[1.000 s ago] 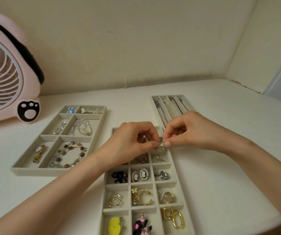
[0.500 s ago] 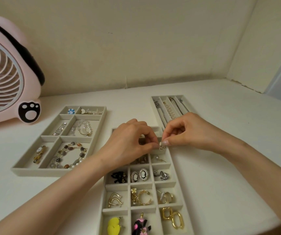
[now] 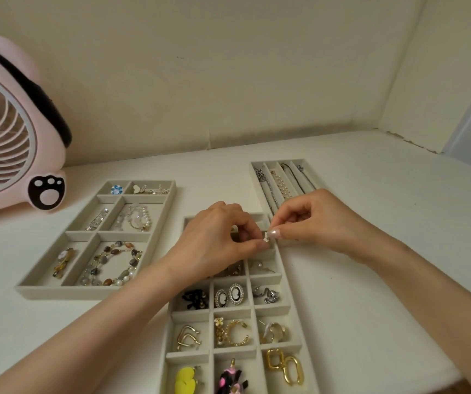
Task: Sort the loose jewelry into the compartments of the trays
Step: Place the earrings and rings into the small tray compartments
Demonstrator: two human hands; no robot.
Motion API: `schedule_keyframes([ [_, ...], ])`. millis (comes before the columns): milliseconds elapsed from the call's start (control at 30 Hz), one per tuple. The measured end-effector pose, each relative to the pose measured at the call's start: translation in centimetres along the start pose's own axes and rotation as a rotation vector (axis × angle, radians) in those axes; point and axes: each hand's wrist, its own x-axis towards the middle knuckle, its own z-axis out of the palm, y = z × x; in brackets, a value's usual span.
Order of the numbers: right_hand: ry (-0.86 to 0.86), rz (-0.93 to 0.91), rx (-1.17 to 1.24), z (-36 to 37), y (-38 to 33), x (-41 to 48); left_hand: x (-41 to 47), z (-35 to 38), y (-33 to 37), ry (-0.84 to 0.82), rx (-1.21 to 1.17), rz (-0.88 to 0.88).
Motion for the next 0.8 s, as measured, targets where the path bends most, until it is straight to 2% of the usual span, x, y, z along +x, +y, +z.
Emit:
schedule_keyframes([
  [167, 0.037, 0.003, 0.089, 0.2, 0.0, -0.2, 0.0, -0.1, 0.2, 0.013, -0.109, -0.066],
  [500, 0.038, -0.013, 0.088, 0.0, 0.0, -0.3, 0.0, -0.6, 0.2, -0.034, -0.276, -0.107],
  [633, -0.028, 0.007, 0.011, -0.8, -0.2, 0.0, 0.1, -0.6, 0.1, -0.056, -0.241, -0.059],
  [800, 0.135, 0.021, 0.103, -2.1, 0.7, 0.8, 0.1, -0.5, 0.2, -0.096, -0.068, 0.015],
])
